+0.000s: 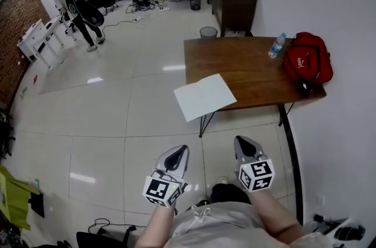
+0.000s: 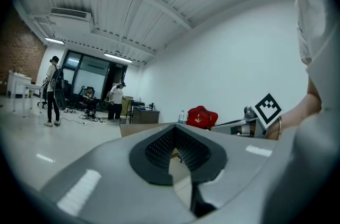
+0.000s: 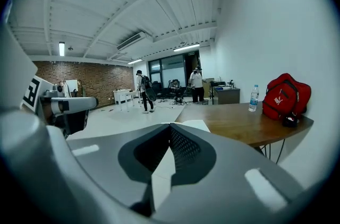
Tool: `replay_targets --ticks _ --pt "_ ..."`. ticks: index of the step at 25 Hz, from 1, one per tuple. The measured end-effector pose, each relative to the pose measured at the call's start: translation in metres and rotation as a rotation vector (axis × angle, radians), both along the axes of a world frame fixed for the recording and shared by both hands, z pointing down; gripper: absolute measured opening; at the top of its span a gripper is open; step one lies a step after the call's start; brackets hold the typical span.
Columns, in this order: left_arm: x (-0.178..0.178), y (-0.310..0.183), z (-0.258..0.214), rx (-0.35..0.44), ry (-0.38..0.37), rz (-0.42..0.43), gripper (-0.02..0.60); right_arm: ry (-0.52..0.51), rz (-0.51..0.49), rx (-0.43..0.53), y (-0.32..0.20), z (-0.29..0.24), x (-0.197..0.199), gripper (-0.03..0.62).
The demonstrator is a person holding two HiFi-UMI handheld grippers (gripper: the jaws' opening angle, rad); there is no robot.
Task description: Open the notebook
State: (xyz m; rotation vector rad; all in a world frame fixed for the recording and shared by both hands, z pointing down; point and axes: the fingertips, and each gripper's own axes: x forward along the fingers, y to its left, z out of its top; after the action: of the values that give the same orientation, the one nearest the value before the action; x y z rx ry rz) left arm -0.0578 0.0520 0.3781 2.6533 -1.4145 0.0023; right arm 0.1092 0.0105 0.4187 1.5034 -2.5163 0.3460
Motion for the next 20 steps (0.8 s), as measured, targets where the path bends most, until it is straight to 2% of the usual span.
replay_targets --ticks 9,20 --pt "0.018 0.015 -0.007 0.021 0.002 -0.045 0.006 0.002 -0.073 0.013 0.024 -0.002 0.014 0.002" --pt "0.039 0.034 -0.009 0.025 -0.001 -0.057 0.006 -0.002 -0.146 0.041 0.049 -0.01 0.019 0.002"
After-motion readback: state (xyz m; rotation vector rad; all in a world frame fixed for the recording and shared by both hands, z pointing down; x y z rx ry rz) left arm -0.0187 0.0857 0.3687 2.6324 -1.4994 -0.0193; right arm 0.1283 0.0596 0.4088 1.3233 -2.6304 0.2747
